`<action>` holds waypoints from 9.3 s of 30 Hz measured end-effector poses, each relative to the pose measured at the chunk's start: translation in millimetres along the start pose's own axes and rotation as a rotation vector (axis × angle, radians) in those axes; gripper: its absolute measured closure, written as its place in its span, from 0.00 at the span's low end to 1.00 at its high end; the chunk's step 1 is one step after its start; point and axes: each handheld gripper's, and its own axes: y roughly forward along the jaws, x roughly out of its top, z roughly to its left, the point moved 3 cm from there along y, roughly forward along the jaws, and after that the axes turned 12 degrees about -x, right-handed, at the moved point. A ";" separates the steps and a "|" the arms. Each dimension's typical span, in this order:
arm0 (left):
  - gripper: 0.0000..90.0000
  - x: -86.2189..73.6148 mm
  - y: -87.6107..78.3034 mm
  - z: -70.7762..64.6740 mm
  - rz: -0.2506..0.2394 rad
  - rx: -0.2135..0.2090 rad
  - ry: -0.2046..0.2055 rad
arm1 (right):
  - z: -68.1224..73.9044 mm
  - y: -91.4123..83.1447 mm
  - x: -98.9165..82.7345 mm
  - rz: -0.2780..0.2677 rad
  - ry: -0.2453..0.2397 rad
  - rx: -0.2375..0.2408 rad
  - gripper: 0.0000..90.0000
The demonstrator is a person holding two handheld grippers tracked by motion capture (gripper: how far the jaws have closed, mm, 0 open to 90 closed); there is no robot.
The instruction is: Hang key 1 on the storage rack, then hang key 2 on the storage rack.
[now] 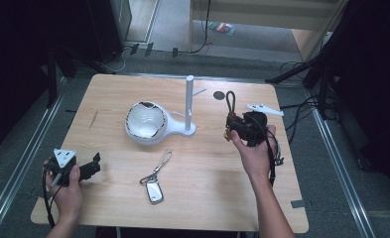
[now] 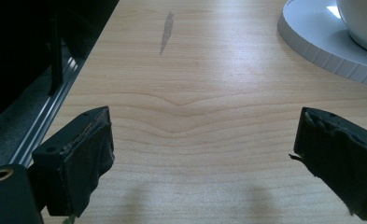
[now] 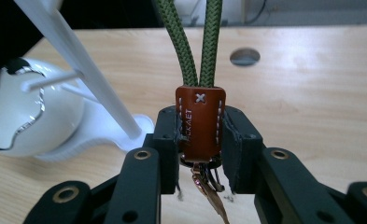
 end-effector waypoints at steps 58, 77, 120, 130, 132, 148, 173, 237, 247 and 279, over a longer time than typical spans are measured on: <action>0.06 0.1 0.3 -0.2 0.001 -0.010 0.002 | 35.2 29.3 16.8 -0.049 -0.038 0.226 0.77; 0.06 0.1 0.4 -0.3 0.001 -0.010 0.002 | 37.9 37.5 16.0 -0.019 -0.025 0.250 0.77; 0.06 0.1 0.5 -0.3 0.003 -0.008 0.001 | 52.2 46.9 7.7 0.013 -0.043 0.278 0.76; 0.06 0.1 0.6 -0.6 0.003 -0.008 0.000 | 55.2 49.1 5.5 0.017 -0.046 0.278 0.76; 0.06 0.1 0.6 -0.6 0.003 -0.009 0.000 | 55.6 49.5 5.0 0.018 -0.048 0.278 0.76; 0.06 0.1 0.6 -0.6 0.003 -0.009 -0.001 | 60.1 52.7 1.5 0.029 -0.056 0.277 0.76; 0.06 0.1 0.6 -0.4 0.004 -0.010 -0.003 | 66.2 56.3 -2.9 0.042 -0.088 0.266 0.69; 0.06 0.3 0.9 0.1 0.005 -0.011 -0.004 | 127.1 51.8 -63.9 0.514 -0.247 -0.018 0.33; 0.06 0.9 2.0 -0.5 0.007 -0.009 -0.003 | 145.3 56.2 -74.2 0.561 -0.276 -0.003 0.33; 0.06 1.4 2.9 -0.2 0.006 -0.014 -0.006 | 184.1 69.9 -91.9 0.636 -0.309 0.031 0.34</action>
